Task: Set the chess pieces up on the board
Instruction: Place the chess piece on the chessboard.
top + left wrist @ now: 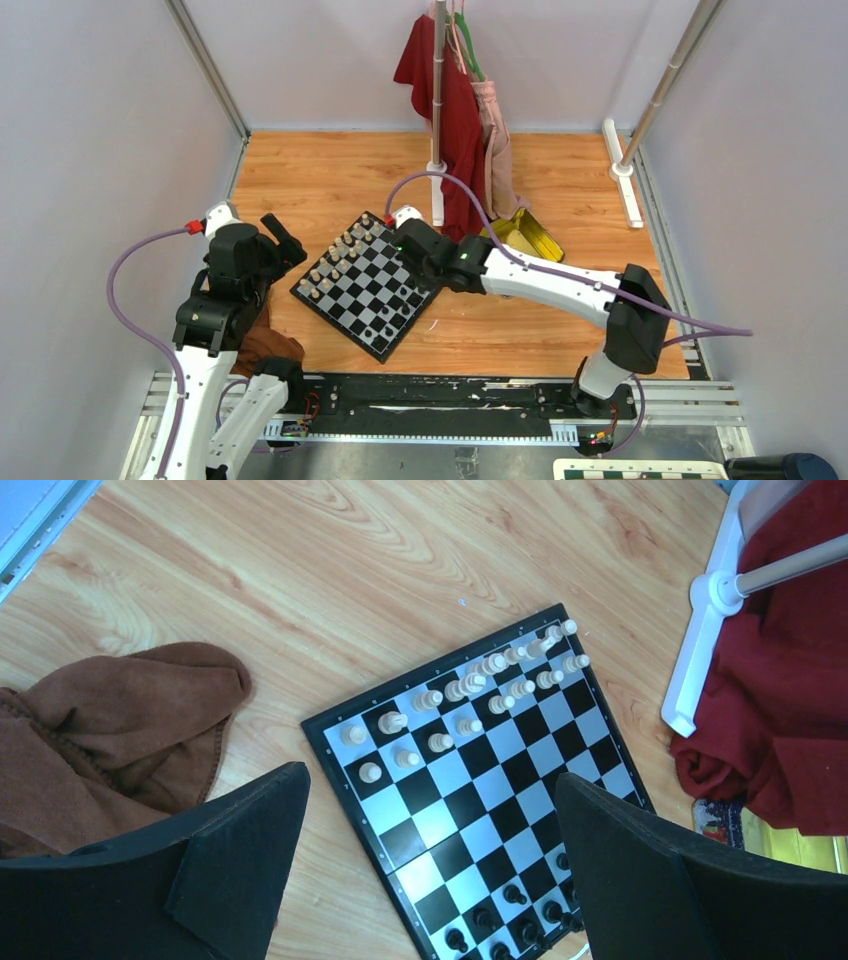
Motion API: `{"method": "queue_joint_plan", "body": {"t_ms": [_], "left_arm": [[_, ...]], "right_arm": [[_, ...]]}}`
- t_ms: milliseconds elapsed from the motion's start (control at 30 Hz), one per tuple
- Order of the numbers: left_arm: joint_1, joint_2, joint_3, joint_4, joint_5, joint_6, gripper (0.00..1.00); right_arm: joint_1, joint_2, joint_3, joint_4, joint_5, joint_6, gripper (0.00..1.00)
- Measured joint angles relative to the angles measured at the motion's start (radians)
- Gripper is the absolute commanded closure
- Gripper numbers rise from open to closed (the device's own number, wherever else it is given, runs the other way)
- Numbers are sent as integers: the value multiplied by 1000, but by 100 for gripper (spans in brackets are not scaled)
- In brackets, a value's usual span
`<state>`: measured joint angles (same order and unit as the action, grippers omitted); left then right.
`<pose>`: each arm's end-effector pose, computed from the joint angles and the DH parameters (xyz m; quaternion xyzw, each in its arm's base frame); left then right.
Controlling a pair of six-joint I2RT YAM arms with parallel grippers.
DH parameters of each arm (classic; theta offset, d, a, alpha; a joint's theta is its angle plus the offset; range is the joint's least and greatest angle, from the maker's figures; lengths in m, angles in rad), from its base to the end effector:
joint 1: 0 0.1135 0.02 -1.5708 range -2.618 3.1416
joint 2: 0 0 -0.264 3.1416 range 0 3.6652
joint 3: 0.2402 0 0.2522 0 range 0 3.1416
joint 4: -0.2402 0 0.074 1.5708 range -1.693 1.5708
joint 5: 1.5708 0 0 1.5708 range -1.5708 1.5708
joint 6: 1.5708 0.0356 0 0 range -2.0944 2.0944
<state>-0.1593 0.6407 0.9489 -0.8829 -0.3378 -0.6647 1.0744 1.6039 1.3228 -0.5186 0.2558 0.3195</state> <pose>0.1143 -0.0064 0.3443 -0.2943 0.8184 -0.0533 0.4906 0.1776 0.3090 0.2893 -0.2941 0.8720 0.1488 0.3619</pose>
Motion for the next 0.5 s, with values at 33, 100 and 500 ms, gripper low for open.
{"method": "queue_joint_plan", "body": {"t_ms": [33,100,500], "left_arm": [[0,0,0,0,0,0,0],[0,-1,0,-1,0,0,0],[0,-10,0,-6,-10,3,0]], "right_arm": [[13,14,12,-1,-4,-5,100],[40,45,41,-5,-11,-14,100],[106,170,142,-6,-50,-51,100]]}}
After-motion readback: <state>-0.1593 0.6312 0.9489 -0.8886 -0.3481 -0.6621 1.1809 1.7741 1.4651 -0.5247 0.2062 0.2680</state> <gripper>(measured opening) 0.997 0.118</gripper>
